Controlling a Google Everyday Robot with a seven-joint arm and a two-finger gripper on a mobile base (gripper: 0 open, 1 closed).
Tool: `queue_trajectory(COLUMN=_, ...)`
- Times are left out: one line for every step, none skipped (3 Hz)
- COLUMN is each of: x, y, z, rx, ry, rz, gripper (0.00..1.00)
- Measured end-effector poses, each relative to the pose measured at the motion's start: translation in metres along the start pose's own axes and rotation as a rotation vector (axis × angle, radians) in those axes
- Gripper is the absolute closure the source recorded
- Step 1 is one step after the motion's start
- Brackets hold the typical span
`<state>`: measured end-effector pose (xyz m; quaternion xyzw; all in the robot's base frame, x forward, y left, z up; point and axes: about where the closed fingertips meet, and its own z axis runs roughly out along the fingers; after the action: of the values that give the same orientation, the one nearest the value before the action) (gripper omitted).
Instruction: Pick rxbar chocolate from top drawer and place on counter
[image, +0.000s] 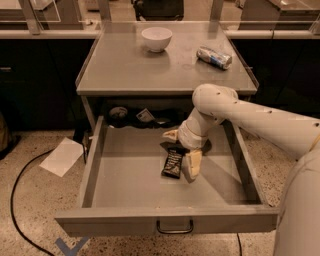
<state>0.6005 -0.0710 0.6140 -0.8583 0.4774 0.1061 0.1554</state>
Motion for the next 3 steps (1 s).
queue_trajectory(x=0.0140, y=0.0040, z=-0.0012, rx=-0.008, ry=0.021, rz=0.022, gripper=0.00)
queue_trajectory(x=0.0203, y=0.0023, z=0.0011, rx=-0.044, ry=0.021, rz=0.011, gripper=0.00)
queue_trajectory(x=0.0171, y=-0.0058, z=0.0018, rx=-0.078, ry=0.009, rz=-0.031, gripper=0.00)
